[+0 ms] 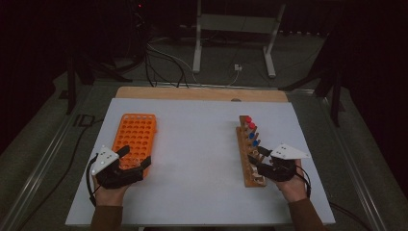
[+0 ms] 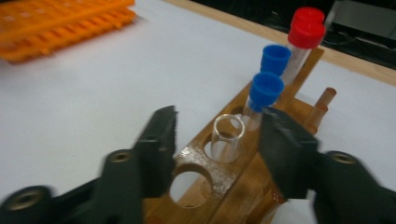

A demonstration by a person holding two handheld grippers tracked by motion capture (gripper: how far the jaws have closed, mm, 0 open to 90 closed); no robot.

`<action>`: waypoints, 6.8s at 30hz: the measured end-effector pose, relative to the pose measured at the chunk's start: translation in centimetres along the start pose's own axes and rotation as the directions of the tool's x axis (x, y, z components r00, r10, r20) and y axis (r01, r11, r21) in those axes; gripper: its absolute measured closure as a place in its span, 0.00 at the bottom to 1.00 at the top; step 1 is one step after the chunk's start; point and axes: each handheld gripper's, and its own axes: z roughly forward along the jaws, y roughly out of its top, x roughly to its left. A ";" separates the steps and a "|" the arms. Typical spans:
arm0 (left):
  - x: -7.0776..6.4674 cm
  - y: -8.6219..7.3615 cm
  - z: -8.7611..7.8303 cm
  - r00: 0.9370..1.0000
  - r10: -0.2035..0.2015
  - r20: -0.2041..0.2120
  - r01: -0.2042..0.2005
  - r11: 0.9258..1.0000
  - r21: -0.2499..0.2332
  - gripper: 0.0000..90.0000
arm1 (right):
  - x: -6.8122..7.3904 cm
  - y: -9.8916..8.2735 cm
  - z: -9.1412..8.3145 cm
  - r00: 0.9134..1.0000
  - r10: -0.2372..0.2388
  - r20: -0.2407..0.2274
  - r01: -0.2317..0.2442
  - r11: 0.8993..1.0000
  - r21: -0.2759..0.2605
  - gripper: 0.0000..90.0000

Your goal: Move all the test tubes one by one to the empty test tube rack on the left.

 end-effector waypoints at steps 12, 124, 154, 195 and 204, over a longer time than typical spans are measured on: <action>-1.8 1.6 1.6 0.999 0.044 0.015 -0.044 0.999 -0.014 0.01 | -0.1 -0.2 0.7 1.000 0.002 0.013 -0.002 1.000 0.014 0.84; -14.0 1.4 10.6 0.923 0.234 0.304 -0.257 0.966 0.035 0.84 | 5.6 6.3 1.9 0.965 0.020 -0.263 -0.044 0.995 -0.085 0.36; -3.4 3.0 3.0 0.986 0.156 0.060 -0.155 0.988 -0.010 0.84 | 1.9 3.5 -0.6 0.992 0.081 -0.094 -0.091 0.990 -0.112 0.00; 3.1 -2.3 -1.3 0.996 0.059 -0.073 -0.050 0.991 0.127 0.84 | 1.0 2.8 -1.5 0.992 0.099 -0.075 -0.109 0.985 -0.131 0.00; 2.9 -3.1 -0.6 0.991 0.117 -0.069 -0.099 0.970 0.222 0.84 | 1.0 2.8 -1.5 0.992 0.096 -0.078 -0.105 0.986 -0.128 0.00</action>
